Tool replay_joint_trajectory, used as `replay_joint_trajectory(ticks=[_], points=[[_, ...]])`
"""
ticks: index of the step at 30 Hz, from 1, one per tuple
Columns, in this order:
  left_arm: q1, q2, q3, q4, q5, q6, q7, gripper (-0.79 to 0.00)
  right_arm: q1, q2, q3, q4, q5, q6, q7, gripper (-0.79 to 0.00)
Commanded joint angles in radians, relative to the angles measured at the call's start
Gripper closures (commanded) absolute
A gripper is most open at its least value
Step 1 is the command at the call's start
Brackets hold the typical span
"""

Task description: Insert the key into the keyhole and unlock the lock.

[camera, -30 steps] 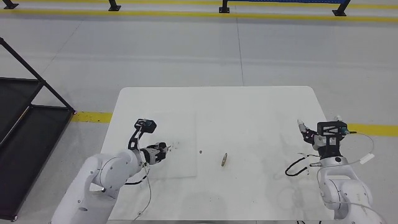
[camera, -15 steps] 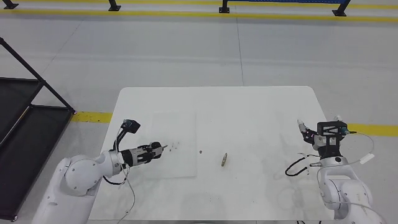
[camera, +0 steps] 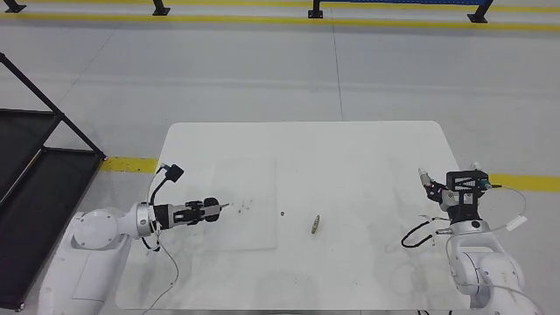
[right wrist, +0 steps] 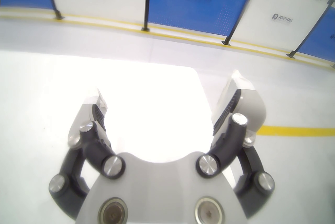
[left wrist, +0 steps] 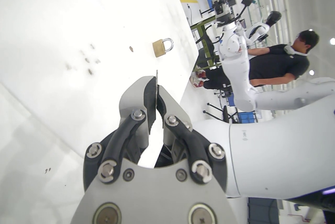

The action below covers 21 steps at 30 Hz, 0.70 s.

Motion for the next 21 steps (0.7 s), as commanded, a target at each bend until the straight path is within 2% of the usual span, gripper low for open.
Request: replay_joint_trajectory(ticks=[1,4,14,21], points=[[-0.002,0.017,0.015,0.005,-0.077,0.007,-0.008,0.000,0.000,0.000,0.000,0.000,0.000,0.000,0.000,-0.785],[-0.008,0.046,0.030,0.012,-0.189,0.032,-0.033,0.000,0.000,0.000,0.000,0.000,0.000,0.000,0.000,-0.785],[-0.040,0.140,0.117,0.067,-0.387,0.054,-0.055,0.000,0.000,0.000,0.000,0.000,0.000,0.000,0.000,-0.785],[-0.042,0.143,0.119,0.069,-0.396,0.056,-0.057,0.000,0.000,0.000,0.000,0.000,0.000,0.000,0.000,-0.785]])
